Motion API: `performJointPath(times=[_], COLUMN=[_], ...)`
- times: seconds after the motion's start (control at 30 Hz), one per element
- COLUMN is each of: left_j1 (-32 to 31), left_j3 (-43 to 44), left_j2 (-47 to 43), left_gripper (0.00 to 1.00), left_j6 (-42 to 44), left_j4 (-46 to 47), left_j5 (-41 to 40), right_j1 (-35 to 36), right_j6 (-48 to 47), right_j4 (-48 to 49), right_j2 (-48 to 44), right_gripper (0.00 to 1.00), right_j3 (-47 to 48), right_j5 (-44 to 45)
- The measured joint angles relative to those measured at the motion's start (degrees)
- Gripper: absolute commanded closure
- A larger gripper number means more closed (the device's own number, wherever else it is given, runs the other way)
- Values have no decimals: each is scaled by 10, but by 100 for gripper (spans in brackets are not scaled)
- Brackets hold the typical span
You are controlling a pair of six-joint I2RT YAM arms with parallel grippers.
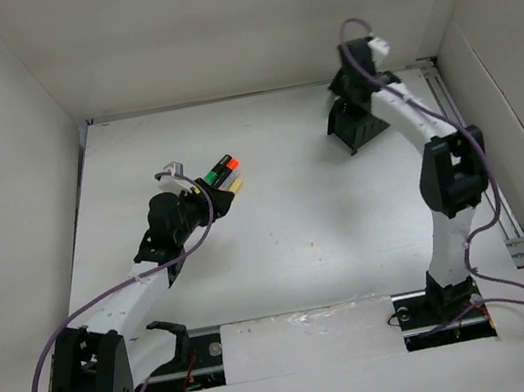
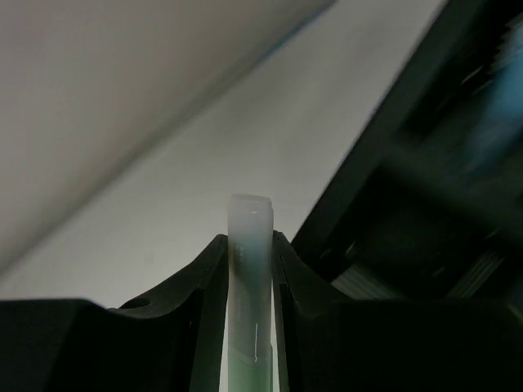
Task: Sort the stationery into containers
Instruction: Place the pen in the storage box.
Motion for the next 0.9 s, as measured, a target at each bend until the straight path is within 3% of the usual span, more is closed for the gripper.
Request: performJointPath(times=[0.13,0.23,0.47,0.9], left_j1=[0,0,0,0], left_j3=[0,0,1,1], left_j2=[5,5,14,28], left_gripper=[47,47,47,47], left_j6=[2,2,2,2], left_j4=[2,5,10,14], left_j5=[15,17,26,31], right_j1=[-118,-158,-143,-120], right_j6=[27,33,5,-96], right_j4=[14,9,-2,27], right_j2=[-13,-9,38,101], right_gripper=[100,100,100,100], right_j3=[24,35,116,123], right_j5=[73,140,259,405])
